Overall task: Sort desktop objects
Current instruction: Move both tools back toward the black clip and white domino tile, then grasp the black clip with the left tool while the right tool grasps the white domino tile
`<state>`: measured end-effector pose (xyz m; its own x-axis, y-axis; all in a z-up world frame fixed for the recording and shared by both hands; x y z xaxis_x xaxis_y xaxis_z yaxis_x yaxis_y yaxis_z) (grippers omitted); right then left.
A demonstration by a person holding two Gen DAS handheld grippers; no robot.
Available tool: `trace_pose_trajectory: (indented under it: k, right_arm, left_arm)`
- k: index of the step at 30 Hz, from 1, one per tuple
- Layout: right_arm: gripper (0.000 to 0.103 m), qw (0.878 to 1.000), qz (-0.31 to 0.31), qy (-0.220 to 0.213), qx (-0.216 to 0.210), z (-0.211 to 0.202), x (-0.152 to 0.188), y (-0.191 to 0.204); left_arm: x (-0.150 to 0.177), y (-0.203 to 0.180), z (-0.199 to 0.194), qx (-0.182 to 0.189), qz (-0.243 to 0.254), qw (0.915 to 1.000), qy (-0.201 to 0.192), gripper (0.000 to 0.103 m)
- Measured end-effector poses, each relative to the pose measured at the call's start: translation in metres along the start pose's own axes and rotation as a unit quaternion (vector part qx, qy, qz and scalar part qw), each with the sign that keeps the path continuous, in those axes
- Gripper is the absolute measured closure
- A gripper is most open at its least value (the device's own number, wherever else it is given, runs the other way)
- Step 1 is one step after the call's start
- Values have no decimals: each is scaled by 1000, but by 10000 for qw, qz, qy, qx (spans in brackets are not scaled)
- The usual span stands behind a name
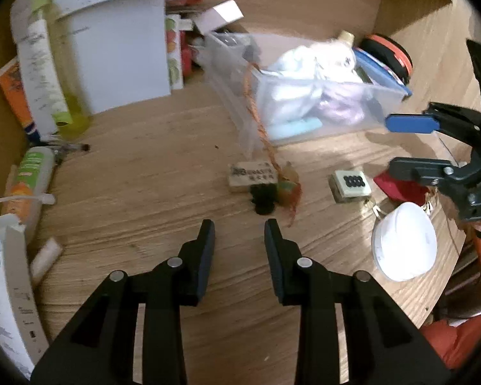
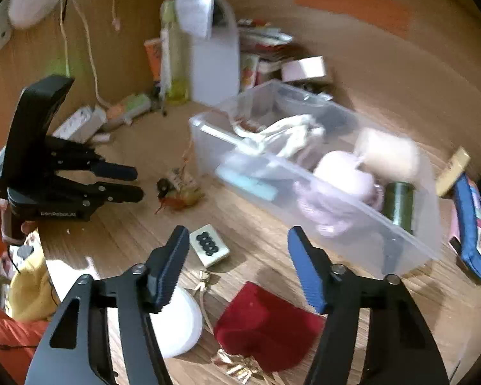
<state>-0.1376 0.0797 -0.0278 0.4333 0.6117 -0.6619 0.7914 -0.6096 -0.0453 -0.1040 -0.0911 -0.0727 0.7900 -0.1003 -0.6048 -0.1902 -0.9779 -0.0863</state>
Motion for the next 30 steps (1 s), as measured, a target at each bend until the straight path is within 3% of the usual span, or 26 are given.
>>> trace_pose_trajectory:
  k: [3,12,16,19,30]
  right_arm:
    - [56,9994,-165,261,-150,14,-2,2]
    - [56,9940,-571,825,-429,41,-5,7]
    - [71,9898,-753,1107,-488,53,-3,13]
    - [80,9896,-729,1109,-554,54,-4,13]
    - [81,9965,-30,559,-621,29,-3,-15]
  left_arm:
    - [-2,-6,5,-6,137,9999,34,72]
    - [-18,-11,19,36,259,9996,78,72]
    - [-22,-13,22,1,247,9997,-2,76]
    - [-23,-14,22,-19,222,9997,-63,84]
    - [-19,-4,-1,76,-179,9991,-384,84]
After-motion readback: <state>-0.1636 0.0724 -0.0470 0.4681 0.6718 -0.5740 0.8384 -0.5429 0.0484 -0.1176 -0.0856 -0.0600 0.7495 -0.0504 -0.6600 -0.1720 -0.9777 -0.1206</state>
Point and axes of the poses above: each gripper's, at about its wrist camera, not at the fingertips, and z roughly the way its jaws point, y to its left, x to its underside, the point moved 1 cm from there along z, roughly the way its jaws point
